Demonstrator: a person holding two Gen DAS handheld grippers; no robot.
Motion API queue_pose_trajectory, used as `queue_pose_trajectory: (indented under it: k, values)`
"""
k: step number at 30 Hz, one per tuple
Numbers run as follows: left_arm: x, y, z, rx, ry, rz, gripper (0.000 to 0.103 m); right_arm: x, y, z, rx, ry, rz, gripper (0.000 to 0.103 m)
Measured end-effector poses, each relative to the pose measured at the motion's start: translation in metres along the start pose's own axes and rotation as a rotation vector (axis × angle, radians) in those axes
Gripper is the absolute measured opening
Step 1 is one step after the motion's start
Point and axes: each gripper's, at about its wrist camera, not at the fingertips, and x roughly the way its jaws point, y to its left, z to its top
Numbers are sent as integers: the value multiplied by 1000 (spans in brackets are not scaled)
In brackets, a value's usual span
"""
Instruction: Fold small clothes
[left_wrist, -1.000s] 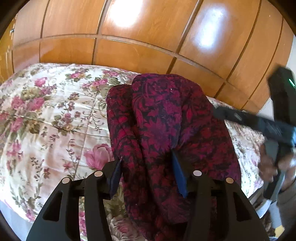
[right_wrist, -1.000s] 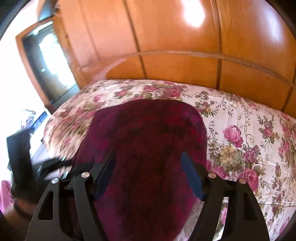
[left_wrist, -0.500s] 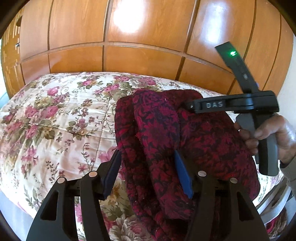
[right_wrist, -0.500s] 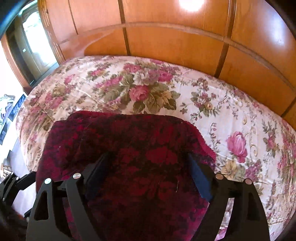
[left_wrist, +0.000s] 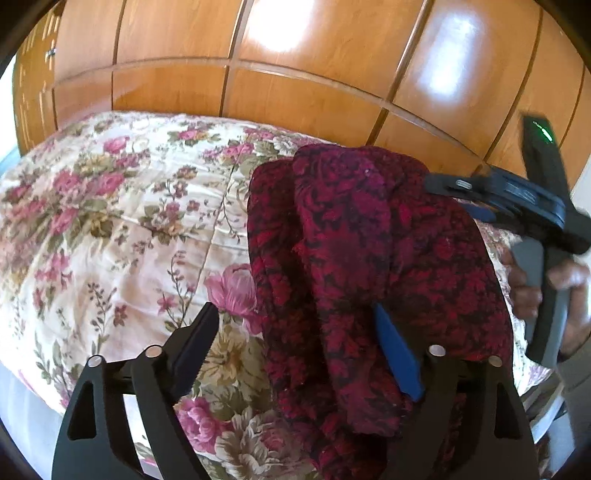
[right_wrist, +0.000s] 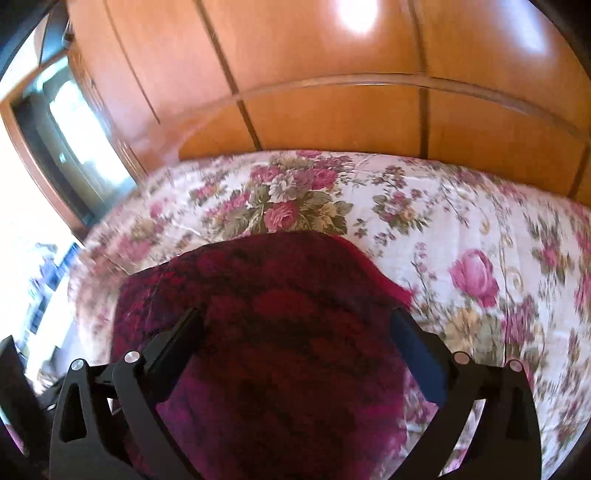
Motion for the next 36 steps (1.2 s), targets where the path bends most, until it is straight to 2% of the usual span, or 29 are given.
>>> queue_pose_trajectory:
  k: [4, 7, 9, 14, 16, 18, 20, 23, 24, 25, 27, 31, 36]
  values:
    - [6, 13, -1, -56, 18, -76, 90, -20, -25, -31, 65, 26, 132, 101]
    - [16, 27, -2, -124, 43, -175, 92, -23, -41, -63, 112, 82, 208, 101]
    - [22, 35, -4, -165, 59, -240, 92, -22, -48, -75, 157, 86, 263, 101]
    - [34, 49, -11, -252, 84, -376, 92, 17, -63, -88, 330, 162, 520, 101]
    - [42, 54, -14, -302, 99, -448, 92, 30, -64, -87, 357, 164, 568, 101]
    - [49, 57, -18, -340, 106, -527, 92, 34, -57, -82, 339, 154, 578, 101]
    - [53, 48, -18, -326, 132, -606, 88, 34, -51, -78, 319, 163, 586, 101]
    - [53, 26, -14, -260, 127, -623, 88, 20, -47, -70, 284, 143, 584, 88]
    - [53, 24, -11, -271, 130, -638, 88, 15, -47, -67, 277, 127, 584, 83]
    - [54, 22, -7, -299, 131, -676, 88, 3, -48, -64, 271, 101, 587, 81]
    - [54, 7, 3, -279, 136, -712, 88, -15, -51, -58, 253, 53, 572, 81]
    - [69, -59, 36, -163, 167, -818, 88, -69, -80, -49, 248, -75, 527, 80]
    - [109, -171, 88, 21, 217, -905, 87, -141, -156, -49, 316, -248, 382, 80]
